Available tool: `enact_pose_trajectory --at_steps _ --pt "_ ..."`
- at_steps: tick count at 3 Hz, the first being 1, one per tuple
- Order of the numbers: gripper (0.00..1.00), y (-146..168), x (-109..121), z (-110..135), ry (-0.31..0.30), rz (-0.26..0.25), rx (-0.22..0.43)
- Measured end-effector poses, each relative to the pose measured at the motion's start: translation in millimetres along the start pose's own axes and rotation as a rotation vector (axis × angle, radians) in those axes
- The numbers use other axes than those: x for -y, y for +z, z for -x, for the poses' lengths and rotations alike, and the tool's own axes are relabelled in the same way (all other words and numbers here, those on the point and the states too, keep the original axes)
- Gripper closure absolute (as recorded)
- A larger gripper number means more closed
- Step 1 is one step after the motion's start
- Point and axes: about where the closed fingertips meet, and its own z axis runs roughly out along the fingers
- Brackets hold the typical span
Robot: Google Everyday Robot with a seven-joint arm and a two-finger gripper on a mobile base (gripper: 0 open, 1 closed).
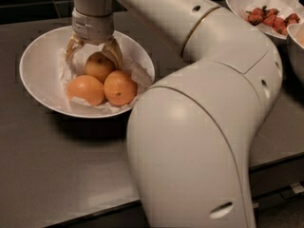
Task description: Pick orange from white bowl
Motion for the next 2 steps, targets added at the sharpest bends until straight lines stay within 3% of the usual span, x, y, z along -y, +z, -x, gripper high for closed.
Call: enact_pose_trajectory --at_steps 2 --pt "0.23 7.9 -7.9 -4.4 0.016 0.003 0.013"
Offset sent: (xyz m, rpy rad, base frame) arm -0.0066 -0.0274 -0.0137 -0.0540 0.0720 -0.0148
